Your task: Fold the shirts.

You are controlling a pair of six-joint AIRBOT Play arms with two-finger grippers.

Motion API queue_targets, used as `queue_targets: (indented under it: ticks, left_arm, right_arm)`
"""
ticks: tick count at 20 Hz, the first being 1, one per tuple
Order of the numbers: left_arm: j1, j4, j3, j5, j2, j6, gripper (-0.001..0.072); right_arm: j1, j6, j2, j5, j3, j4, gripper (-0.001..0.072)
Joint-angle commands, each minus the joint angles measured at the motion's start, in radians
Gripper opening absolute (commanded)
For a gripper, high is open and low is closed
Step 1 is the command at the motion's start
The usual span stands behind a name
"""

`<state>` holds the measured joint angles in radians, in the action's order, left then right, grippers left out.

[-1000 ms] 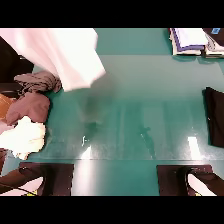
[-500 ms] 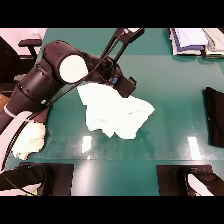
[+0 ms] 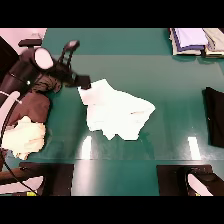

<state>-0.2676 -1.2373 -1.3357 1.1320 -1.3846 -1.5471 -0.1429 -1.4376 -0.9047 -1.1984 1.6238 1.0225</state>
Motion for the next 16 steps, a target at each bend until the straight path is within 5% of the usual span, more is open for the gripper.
queue_targets:
  ticks: [1, 12, 13, 14, 15, 16]
  left_arm:
    - [0.089, 0.089, 0.243, -0.067, 0.0, 0.052, 0.0602]
    - [0.022, 0.348, 0.443, -0.315, -0.047, 0.167, 0.06]
    - [0.012, 0.352, 0.439, -0.321, -0.046, 0.166, 0.0545]
    - [0.012, 0.359, 0.428, -0.32, -0.046, 0.167, 0.0236]
    - [0.016, 0.358, 0.409, -0.312, -0.045, 0.167, 0.0015]
    - [0.03, 0.354, 0.377, -0.284, -0.045, 0.167, 0.0019]
  right_arm:
    - [0.001, 0.0, -0.014, -0.002, -0.001, -0.001, 0.0017]
    - [0.0, -0.001, -0.097, -0.017, -0.001, -0.011, 0.0017]
    - [0.0, -0.001, -0.097, -0.018, -0.001, -0.01, 0.0017]
    - [0.0, -0.001, -0.097, -0.023, -0.001, -0.006, 0.0017]
    - [0.002, -0.001, -0.097, -0.039, -0.001, 0.003, 0.0017]
    - [0.008, -0.001, -0.098, -0.066, -0.001, 0.01, 0.0017]
